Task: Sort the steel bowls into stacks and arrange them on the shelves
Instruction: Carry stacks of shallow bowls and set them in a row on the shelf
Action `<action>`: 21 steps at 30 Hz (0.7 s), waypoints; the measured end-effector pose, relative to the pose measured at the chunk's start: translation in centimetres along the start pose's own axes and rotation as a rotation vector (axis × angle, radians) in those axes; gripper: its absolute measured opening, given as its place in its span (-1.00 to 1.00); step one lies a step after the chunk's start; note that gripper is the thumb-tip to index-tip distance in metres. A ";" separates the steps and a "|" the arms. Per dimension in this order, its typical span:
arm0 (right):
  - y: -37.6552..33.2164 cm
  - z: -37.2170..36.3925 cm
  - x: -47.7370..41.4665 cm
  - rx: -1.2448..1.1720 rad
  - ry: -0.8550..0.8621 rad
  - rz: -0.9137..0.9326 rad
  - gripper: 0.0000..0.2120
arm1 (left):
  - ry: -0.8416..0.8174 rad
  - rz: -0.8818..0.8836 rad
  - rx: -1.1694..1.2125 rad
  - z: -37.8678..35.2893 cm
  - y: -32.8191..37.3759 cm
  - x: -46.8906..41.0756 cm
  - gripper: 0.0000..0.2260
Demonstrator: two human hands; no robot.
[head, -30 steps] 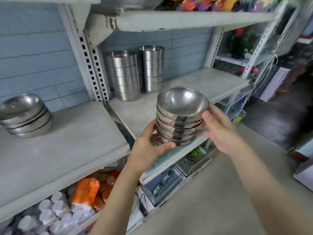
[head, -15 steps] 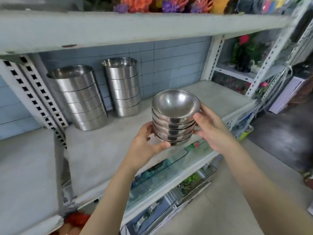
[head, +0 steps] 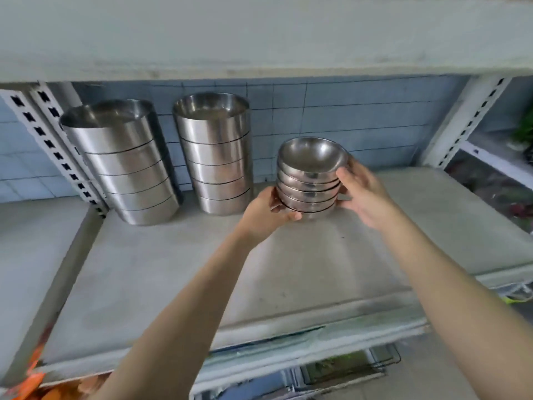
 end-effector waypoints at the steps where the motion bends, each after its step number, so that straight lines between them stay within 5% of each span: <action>1: 0.3 0.5 -1.4 -0.005 -0.021 -0.011 -0.04 | 0.024 0.008 -0.011 -0.3 -0.1 -0.8 -0.48; 9: 3.4 2.2 -7.7 -0.010 -0.141 -0.034 -0.04 | 0.226 -0.040 -0.156 -1.8 -0.6 -3.5 -0.56; 21: 4.1 2.8 -9.7 0.047 -0.265 0.010 -0.27 | 0.261 -0.016 -0.238 -2.3 -1.5 -4.1 -0.40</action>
Point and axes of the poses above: each hand's wrist, its own x-axis away from the middle knuckle, its own z-axis out of the back of the hand, y = z × x, the point moved 1 cm from there along -x, towards the middle knuckle, and after that the axes turned 4 degrees about x, right-handed, at the moved point
